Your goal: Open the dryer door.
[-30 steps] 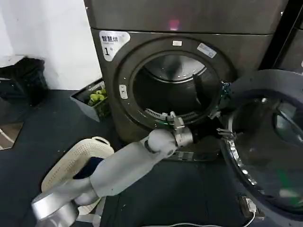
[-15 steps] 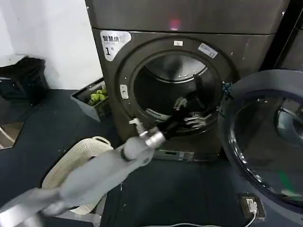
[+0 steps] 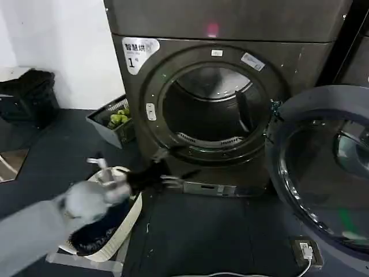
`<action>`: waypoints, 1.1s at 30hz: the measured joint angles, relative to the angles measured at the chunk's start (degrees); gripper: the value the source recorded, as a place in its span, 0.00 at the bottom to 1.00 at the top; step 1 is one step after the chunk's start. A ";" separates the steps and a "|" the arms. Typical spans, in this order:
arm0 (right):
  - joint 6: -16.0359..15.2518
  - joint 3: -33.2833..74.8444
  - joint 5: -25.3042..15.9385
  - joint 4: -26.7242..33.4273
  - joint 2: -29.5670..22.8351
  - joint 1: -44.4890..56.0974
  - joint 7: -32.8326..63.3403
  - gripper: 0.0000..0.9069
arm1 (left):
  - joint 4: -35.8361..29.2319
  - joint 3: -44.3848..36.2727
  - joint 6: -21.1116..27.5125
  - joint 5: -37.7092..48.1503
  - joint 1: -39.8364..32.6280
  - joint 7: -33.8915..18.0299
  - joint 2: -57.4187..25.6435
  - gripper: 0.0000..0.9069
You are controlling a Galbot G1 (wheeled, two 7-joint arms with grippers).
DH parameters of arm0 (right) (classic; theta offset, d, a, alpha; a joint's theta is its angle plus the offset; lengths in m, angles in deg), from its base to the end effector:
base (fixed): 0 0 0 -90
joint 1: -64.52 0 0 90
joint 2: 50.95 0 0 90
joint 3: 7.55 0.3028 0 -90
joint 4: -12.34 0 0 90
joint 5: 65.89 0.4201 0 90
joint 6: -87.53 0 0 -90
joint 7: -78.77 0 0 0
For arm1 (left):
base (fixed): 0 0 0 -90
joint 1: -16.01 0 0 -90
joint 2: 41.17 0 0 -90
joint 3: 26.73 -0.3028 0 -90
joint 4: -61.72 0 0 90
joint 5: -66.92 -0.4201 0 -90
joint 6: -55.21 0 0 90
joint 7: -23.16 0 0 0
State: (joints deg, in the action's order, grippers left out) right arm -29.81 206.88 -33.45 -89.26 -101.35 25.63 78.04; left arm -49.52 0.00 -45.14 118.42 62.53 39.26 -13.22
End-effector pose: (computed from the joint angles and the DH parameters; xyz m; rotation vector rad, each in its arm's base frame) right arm -0.1086 -0.4007 0.2113 1.8513 2.0509 -0.7440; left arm 0.3889 -0.0309 -0.1542 1.5909 2.5507 0.3294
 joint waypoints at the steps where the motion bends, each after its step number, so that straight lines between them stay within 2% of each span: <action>1: -0.08 -0.18 -0.03 -0.04 0.11 -0.12 0.02 1.00 | -0.63 0.01 1.35 0.36 -0.52 0.54 -1.86 1.00; 5: -0.15 -0.92 -0.42 -0.04 0.33 -1.06 0.01 1.00 | -1.68 -1.38 4.97 0.17 -3.86 3.62 -8.50 1.00; 9: -0.13 -2.00 -1.24 -0.07 0.37 -2.17 0.13 1.00 | -1.46 -2.06 9.11 -2.17 -7.23 4.27 -13.11 1.00; 12: -0.10 -2.58 -1.46 -0.02 0.41 -2.68 -0.01 1.00 | -0.59 -2.04 13.88 -6.43 -8.59 8.23 -15.83 1.00; 16: -0.09 -3.03 -1.37 -0.38 0.48 -2.92 -0.17 1.00 | 1.04 0.11 21.54 -13.43 -7.05 14.64 -18.85 1.00; 19: 0.07 -3.14 -1.28 -0.37 0.47 -2.93 -0.93 1.00 | 2.42 4.30 24.80 -19.07 -1.94 19.32 -21.33 1.00; 25: 0.15 -4.08 -1.20 -1.61 -0.47 -3.39 -1.91 1.00 | 5.74 8.63 24.44 -29.42 4.51 24.73 -23.75 1.00; 33: 0.20 -4.16 -1.55 -1.99 -1.44 -3.17 -1.66 1.00 | 9.05 8.25 24.10 -34.57 6.88 27.80 -25.33 1.00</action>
State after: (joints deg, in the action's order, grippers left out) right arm -29.62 202.71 -35.00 -91.25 -102.79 22.46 76.39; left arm -40.47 8.25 -21.04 83.85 69.41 67.06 -38.55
